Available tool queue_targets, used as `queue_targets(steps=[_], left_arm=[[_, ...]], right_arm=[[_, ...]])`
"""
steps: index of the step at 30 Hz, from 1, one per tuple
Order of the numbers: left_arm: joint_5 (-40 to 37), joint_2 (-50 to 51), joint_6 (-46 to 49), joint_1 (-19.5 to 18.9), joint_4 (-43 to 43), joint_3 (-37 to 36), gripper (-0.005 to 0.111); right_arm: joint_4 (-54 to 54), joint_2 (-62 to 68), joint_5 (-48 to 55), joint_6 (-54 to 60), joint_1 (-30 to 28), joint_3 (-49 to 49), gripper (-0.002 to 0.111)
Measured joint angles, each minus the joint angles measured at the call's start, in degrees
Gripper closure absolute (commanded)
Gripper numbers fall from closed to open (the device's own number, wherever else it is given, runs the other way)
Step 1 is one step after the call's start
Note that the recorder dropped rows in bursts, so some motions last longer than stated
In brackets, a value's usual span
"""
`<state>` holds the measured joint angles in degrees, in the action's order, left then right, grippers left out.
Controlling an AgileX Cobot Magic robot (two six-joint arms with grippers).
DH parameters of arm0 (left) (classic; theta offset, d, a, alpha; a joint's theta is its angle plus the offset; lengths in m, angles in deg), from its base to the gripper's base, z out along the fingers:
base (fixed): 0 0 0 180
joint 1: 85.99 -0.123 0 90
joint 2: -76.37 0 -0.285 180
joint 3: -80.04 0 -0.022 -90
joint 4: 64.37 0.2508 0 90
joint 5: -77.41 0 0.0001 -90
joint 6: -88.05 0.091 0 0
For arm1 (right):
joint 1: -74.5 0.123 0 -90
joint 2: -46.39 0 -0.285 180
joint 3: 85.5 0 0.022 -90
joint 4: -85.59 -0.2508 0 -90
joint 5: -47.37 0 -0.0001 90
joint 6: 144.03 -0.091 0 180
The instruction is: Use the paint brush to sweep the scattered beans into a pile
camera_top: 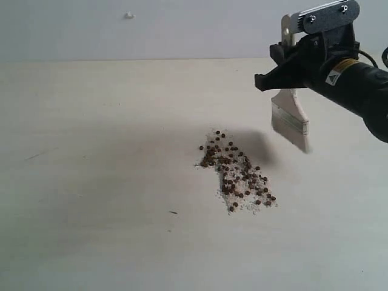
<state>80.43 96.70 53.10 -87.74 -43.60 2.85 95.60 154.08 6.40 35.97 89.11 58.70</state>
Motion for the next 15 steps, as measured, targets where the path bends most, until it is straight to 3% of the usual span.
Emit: queue_targets(steps=[9, 15], left_arm=[[0.00, 0.00, 0.00, 0.00, 0.00, 0.00, 0.107], [0.00, 0.00, 0.00, 0.00, 0.00, 0.00, 0.107]], right_arm=[[37.42, 7.02, -9.15, -24.07, -7.59, 12.57, 0.108], [53.23, 16.87, -22.99, -38.53, -11.23, 24.65, 0.108]])
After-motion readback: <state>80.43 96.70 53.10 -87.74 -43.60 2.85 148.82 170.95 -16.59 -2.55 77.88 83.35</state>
